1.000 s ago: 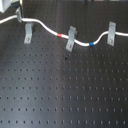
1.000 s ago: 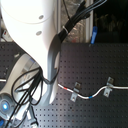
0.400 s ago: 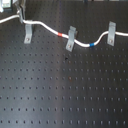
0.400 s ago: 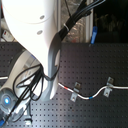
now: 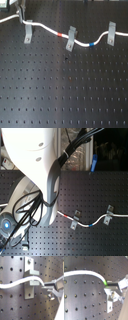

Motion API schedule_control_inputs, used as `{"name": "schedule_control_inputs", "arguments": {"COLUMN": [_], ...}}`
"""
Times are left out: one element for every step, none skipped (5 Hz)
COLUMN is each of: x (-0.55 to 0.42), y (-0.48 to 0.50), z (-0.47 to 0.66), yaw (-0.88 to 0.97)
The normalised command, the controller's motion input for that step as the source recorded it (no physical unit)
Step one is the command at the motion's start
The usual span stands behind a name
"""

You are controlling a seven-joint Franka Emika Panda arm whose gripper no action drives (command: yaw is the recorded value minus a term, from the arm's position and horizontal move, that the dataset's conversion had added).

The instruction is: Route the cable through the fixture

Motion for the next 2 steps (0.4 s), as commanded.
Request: {"name": "schedule_control_inputs", "arguments": {"x": [-0.076,-0.141], "y": [-0.078,-0.12], "z": [0.33,0.09], "yaw": [0.26,0.26]}}
